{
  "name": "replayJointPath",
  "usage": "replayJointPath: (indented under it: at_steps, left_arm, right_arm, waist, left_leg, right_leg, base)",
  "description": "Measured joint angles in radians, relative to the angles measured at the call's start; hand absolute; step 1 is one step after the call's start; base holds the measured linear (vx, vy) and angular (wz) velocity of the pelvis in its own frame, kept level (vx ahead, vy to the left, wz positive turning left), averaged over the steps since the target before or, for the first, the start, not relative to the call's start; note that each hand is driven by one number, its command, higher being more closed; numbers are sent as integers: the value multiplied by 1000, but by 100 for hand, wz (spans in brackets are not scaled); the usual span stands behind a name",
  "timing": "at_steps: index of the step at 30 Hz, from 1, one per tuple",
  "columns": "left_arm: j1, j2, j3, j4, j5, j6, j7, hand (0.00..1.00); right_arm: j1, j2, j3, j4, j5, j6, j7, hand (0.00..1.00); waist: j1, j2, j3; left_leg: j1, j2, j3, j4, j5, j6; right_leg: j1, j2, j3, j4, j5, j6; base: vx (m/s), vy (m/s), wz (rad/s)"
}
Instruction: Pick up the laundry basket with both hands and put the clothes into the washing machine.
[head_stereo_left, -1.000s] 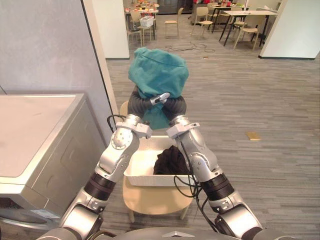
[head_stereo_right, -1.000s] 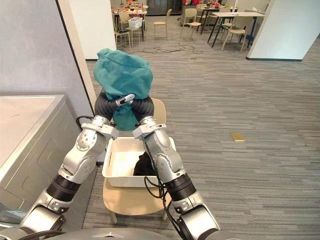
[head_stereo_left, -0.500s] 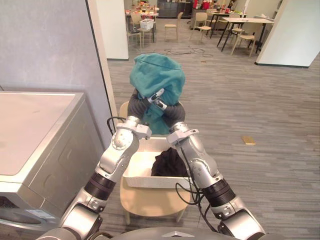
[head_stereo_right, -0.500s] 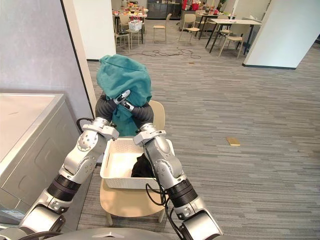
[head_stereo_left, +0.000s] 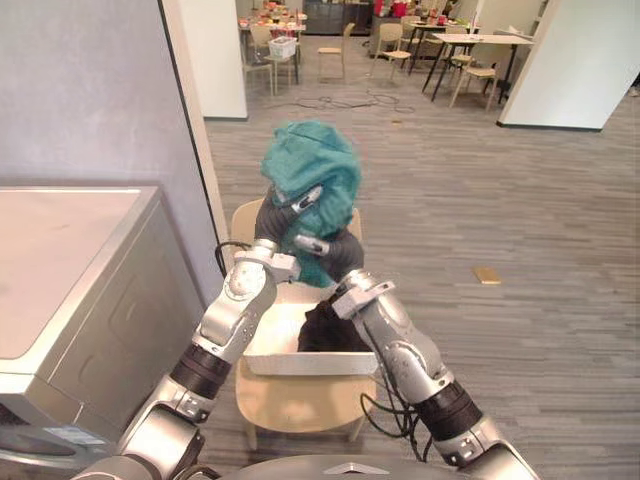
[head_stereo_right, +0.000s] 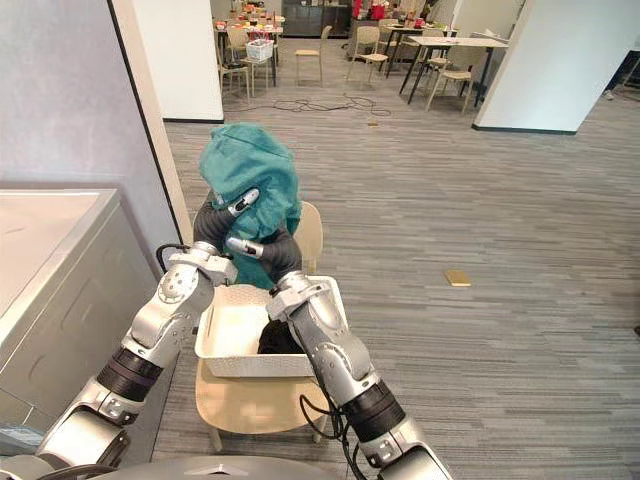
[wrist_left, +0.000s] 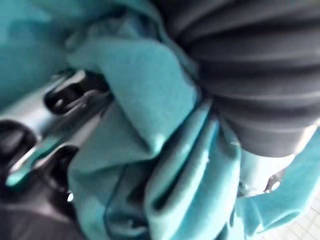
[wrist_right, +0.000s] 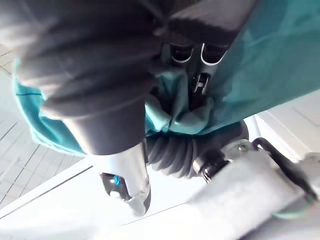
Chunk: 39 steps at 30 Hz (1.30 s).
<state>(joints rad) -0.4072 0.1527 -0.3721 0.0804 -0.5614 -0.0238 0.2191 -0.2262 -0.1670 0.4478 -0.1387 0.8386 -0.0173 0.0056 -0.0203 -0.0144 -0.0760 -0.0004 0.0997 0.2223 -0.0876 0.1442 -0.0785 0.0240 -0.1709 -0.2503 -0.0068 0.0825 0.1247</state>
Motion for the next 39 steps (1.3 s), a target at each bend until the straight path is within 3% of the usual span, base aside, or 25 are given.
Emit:
replayJointPath:
  at_steps: [6, 14, 18, 21, 24, 30, 39]
  left_arm:
    - [12, -45, 17, 63, -105, -20, 0, 100]
    - [89, -101, 16, 196, -397, -55, -5, 100]
    - [91, -114, 14, 263, -600, -75, -9, 100]
    - [101, -115, 0, 292, -658, -78, -11, 100]
    - [124, -122, -4, 299, -690, -77, -10, 100]
    - [126, -136, 38, 321, -705, -79, -10, 100]
    - [253, -132, 313, 122, -725, -135, -3, 100]
  right_arm:
    - [16, 2, -1, -2, 1, 4, 0, 0]
    - [33, 13, -11, -6, 68, 4, -14, 0]
    - [33, 37, -28, -40, 81, -4, -31, 0]
    - [33, 44, -28, -89, 102, -15, -34, 0]
    - [33, 58, -30, -91, 112, -46, -34, 0]
    - [81, 76, -67, -91, 118, -48, -36, 0]
    - [290, 80, -264, -90, 101, -45, -41, 0]
  waist:
    - [6, -2, 0]
    - [-5, -4, 1]
    - [-4, -5, 1]
    - [-4, -5, 1]
    - [-11, -9, 1]
    - [-10, -12, 3]
    - [-15, -16, 5]
  left_leg:
    - [-2, 2, 16, 0, -4, -2]
    - [-1, 6, 31, 0, -10, -3]
    - [-3, 6, 42, 0, -14, -3]
    - [-4, 6, 51, 0, -15, -3]
    - [-2, 6, 52, 0, -11, 2]
    - [-2, 6, 51, 0, -11, 2]
    - [-15, 6, 50, 0, -16, -4]
  right_leg:
    - [-17, 1, 21, 5, 0, 0]
    - [-31, 4, 42, 14, -5, 6]
    - [-41, 4, 50, 16, -5, 7]
    - [-47, 4, 57, 18, -5, 7]
    - [-47, 4, 59, 22, -5, 7]
    - [-48, 4, 58, 26, -9, 9]
    - [-61, 4, 56, 27, -11, 6]
  base:
    - [10, -3, -9]
    - [13, -5, -6]
    - [17, -3, -7]
    - [22, -4, -10]
    - [38, -8, -3]
    - [0, 0, 0]
    - [0, 0, 0]
